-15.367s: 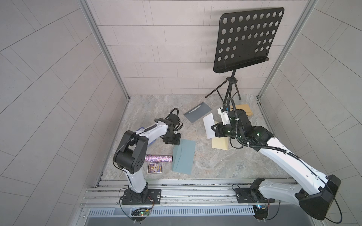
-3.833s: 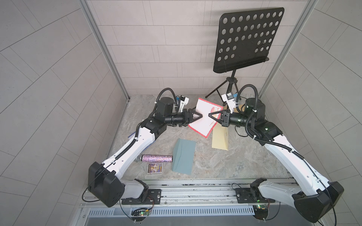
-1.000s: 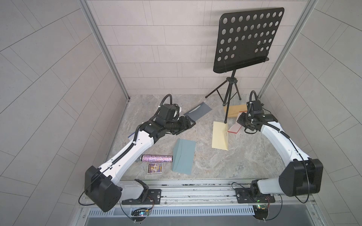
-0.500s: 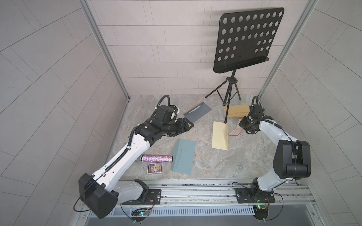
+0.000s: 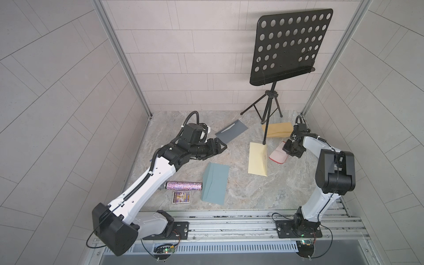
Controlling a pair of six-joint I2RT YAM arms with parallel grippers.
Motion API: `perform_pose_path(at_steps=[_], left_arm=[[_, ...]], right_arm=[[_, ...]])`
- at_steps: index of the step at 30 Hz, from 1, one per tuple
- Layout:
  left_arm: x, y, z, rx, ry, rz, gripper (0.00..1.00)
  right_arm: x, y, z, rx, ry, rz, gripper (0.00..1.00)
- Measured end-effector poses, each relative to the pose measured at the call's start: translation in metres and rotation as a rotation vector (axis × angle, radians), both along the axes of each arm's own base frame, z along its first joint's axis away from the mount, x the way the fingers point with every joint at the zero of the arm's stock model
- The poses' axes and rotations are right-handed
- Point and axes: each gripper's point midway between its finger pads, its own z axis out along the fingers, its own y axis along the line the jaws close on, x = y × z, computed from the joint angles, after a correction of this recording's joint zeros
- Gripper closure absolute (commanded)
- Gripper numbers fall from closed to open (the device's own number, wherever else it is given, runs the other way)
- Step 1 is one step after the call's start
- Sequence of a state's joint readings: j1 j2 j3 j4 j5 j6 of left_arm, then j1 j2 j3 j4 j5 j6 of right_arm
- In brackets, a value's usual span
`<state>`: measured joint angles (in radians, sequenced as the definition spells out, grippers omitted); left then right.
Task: Take the letter paper out of the envelope
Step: Place the letter paper at the center of the board.
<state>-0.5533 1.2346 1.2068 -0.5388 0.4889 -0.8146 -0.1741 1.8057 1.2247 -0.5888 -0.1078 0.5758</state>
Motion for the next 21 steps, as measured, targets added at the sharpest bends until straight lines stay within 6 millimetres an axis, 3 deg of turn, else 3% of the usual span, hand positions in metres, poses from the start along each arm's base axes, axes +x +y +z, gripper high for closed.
perform_pose_path(at_steps=[10,19,21], left_arm=[[0.002,0.0,0.001,0.007,0.005,0.003,0.24],[0.003,0.002,0.003,0.017,0.006,0.013,0.24],[0.003,0.002,0.004,0.018,0.003,0.015,0.24]], right_arm=[[0.007,-0.004,-0.008,-0.183,0.133,0.047,1.0],[0.011,-0.003,-0.027,-0.169,0.196,0.08,1.0],[0.013,-0.001,-0.026,-0.15,0.19,0.105,0.92]])
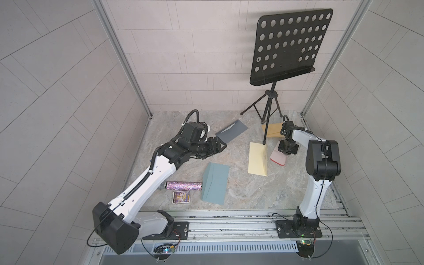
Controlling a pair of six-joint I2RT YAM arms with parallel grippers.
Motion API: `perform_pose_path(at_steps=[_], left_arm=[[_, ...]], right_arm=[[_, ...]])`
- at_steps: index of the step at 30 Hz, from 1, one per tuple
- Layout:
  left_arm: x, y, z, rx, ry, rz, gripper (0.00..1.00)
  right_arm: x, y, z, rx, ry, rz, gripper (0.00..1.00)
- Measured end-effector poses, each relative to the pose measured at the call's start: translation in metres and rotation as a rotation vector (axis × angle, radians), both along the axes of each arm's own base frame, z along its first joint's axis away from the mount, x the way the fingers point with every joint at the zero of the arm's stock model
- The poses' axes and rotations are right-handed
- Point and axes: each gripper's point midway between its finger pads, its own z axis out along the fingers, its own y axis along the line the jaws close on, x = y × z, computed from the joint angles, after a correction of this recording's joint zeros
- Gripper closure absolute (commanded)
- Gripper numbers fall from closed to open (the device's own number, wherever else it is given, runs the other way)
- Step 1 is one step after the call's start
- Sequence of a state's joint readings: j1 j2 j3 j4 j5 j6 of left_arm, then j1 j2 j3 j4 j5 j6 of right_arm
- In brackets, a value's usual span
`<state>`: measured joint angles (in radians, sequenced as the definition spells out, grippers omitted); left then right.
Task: Take the letter paper out of the envelope
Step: Place the letter paper at the center of the board.
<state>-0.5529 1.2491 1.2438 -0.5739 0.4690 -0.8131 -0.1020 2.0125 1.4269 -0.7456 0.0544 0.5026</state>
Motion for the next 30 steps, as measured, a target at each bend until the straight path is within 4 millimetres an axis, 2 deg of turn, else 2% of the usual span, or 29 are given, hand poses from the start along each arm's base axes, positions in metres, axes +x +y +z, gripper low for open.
perform_pose_path(at_steps=[3,8,13,20,27,28,30], left_arm=[[0.0,0.0,0.0,0.001,0.0,0.001,0.24],[0.0,0.0,0.0,0.0,0.0,0.0,0.24],[0.0,0.0,0.0,0.0,0.001,-0.001,0.24],[0.0,0.0,0.0,0.0,0.001,-0.001,0.24],[0.0,0.0,0.0,-0.001,0.001,-0.001,0.24],[0.0,0.0,0.0,-0.001,0.001,-0.001,0.24],[0.0,0.0,0.0,-0.001,0.001,-0.001,0.24]], right_arm=[[0.001,0.001,0.0,0.018,0.0,0.03,0.79],[-0.005,-0.013,0.001,0.011,0.011,0.041,0.61],[-0.01,-0.024,0.009,-0.015,0.009,0.041,0.55],[-0.004,-0.026,0.028,-0.017,-0.047,0.032,0.5],[-0.005,-0.033,0.03,-0.018,-0.055,-0.015,0.45],[-0.005,-0.033,0.03,-0.02,-0.056,-0.019,0.43],[-0.006,-0.035,0.031,-0.023,-0.054,-0.032,0.33]])
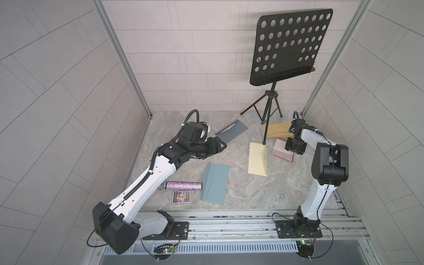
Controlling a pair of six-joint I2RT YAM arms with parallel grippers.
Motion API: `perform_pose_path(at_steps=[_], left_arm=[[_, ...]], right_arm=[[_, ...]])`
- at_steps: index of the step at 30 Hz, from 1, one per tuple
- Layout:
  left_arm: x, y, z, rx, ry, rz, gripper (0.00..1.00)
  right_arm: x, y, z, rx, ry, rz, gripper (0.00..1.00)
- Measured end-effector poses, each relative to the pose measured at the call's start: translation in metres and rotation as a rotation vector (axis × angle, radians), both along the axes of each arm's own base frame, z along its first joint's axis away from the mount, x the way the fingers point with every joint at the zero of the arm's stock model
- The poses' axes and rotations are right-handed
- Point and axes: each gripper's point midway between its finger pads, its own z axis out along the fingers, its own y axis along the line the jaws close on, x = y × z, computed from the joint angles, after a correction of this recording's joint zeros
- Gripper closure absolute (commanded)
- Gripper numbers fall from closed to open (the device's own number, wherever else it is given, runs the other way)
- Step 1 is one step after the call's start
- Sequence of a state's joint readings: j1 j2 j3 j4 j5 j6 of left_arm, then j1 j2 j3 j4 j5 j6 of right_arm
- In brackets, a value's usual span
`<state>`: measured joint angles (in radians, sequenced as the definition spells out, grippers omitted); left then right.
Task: Take the letter paper out of the envelope
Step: Place the letter paper at the center of the board, then pick up the envelope from the center of the board.
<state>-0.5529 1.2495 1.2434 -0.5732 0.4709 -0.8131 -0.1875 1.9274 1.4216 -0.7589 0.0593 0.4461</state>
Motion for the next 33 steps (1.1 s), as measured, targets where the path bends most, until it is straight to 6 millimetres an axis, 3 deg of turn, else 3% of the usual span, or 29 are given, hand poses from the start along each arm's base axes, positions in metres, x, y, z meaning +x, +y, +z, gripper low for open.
perform_pose_path(at_steps=[9,14,16,20,23,27,30,33], left_arm=[[0.0,0.0,0.0,-0.003,0.001,-0.003,0.24],[0.0,0.001,-0.001,0.003,0.001,0.003,0.25],[0.002,0.003,-0.003,0.017,0.0,0.016,0.25],[0.002,0.01,-0.011,0.061,0.01,0.038,0.26],[0.001,0.016,-0.021,0.102,0.022,0.042,0.26],[-0.004,0.022,-0.044,0.16,0.06,0.034,0.27],[-0.01,0.025,-0.06,0.193,0.093,0.019,0.27],[-0.012,0.024,-0.066,0.203,0.112,-0.001,0.28]], right_arm=[[0.001,-0.006,0.016,-0.028,-0.03,-0.03,0.33],[0.005,0.003,0.054,-0.049,-0.151,-0.025,0.35],[0.011,0.017,0.075,-0.07,-0.209,0.007,0.33],[0.017,0.077,0.101,-0.081,-0.297,0.135,0.24],[0.007,0.124,0.094,-0.056,-0.285,0.234,0.18],[-0.019,0.166,0.066,-0.048,-0.2,0.344,0.18],[-0.035,0.179,0.048,-0.047,-0.139,0.384,0.24],[-0.041,0.176,0.035,-0.049,-0.095,0.382,0.29]])
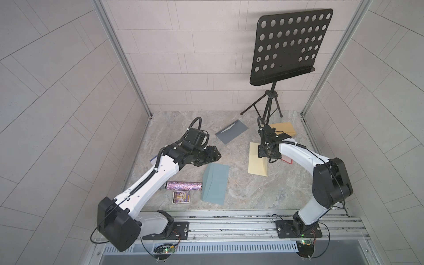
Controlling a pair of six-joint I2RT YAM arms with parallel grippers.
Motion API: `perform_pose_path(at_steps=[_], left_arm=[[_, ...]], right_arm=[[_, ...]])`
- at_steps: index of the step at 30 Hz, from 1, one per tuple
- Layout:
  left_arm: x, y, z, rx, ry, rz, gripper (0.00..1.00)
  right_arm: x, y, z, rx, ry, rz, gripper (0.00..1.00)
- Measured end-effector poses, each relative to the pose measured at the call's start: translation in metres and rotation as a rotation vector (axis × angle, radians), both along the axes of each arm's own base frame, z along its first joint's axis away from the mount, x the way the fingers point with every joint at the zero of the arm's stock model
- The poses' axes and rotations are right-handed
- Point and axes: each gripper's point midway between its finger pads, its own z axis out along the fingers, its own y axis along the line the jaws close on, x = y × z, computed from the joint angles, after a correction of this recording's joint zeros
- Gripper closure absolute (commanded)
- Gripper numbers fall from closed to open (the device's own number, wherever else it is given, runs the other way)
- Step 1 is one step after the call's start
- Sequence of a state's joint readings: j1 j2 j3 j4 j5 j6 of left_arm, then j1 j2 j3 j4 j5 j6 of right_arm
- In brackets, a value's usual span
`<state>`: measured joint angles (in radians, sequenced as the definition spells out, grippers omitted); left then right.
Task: Take the letter paper out of the envelope
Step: Pick up the envelope from the center of the board.
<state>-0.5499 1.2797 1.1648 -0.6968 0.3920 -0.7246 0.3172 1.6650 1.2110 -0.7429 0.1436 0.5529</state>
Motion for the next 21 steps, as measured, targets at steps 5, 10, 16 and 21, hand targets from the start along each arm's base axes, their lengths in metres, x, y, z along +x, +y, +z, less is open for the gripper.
perform_pose_path(at_steps=[5,10,16,21], left_arm=[[-0.002,-0.002,-0.002,-0.002,0.011,-0.017,0.28],[-0.004,-0.003,-0.002,-0.007,0.016,-0.025,0.28],[-0.005,-0.004,-0.002,-0.012,0.02,-0.03,0.28],[-0.005,-0.004,-0.002,-0.012,0.02,-0.03,0.29]], right_arm=[[-0.002,-0.001,-0.025,-0.014,0.071,-0.001,0.35],[-0.006,-0.001,-0.04,-0.016,0.11,0.001,0.39],[-0.002,0.0,-0.043,-0.015,0.103,0.005,0.52],[-0.004,-0.002,-0.052,-0.021,0.115,0.015,0.62]])
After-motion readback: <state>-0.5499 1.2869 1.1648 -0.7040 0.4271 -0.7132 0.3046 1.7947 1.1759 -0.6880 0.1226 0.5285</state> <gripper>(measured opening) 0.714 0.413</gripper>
